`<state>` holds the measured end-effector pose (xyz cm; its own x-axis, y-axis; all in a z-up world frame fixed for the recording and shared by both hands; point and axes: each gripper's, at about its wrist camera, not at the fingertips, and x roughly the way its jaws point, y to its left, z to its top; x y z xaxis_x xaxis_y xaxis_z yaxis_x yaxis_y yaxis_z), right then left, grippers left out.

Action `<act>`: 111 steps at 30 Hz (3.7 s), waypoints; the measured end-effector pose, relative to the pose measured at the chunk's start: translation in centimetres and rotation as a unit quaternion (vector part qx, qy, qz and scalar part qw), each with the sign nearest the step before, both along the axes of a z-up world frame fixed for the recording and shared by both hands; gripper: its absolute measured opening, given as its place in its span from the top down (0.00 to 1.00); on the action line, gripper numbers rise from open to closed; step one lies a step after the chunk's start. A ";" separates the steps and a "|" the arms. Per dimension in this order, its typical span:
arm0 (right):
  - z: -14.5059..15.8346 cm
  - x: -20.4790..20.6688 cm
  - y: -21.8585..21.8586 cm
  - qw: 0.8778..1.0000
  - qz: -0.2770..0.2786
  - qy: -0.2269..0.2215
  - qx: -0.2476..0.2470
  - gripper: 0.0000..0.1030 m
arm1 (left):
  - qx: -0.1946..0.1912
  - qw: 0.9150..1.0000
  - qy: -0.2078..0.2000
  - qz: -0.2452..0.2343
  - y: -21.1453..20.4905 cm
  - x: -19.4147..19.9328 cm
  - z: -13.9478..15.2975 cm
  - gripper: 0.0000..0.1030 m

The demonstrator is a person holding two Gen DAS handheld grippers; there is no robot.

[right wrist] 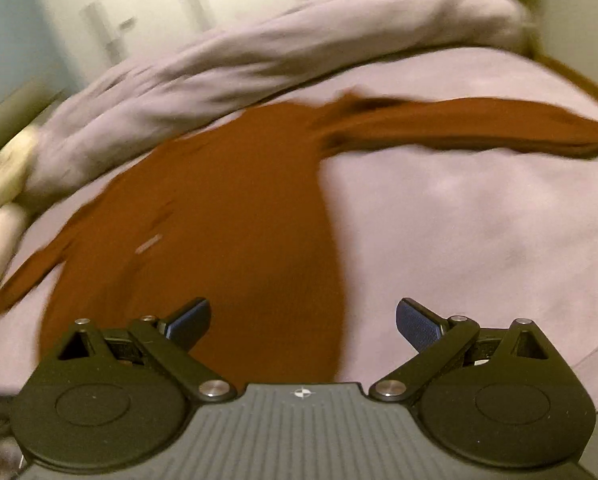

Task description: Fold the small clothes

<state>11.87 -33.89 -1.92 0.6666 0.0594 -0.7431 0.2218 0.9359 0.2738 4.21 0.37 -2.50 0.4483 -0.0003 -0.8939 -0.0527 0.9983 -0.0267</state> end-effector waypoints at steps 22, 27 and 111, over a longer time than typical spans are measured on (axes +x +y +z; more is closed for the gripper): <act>-6.6 4.4 -27.9 0.902 -0.351 -0.102 0.230 0.65 | 0.004 0.999 0.008 0.048 1.8 6.1 -6.0 0.00; -6.5 5.6 -27.7 0.919 -0.340 -0.083 0.183 0.91 | -0.013 0.999 0.007 0.048 2.5 6.1 -6.4 0.00; -7.7 18.3 3.2 0.977 -0.041 -0.034 0.208 0.76 | -0.126 0.983 -0.114 0.072 13.6 29.9 -4.7 0.92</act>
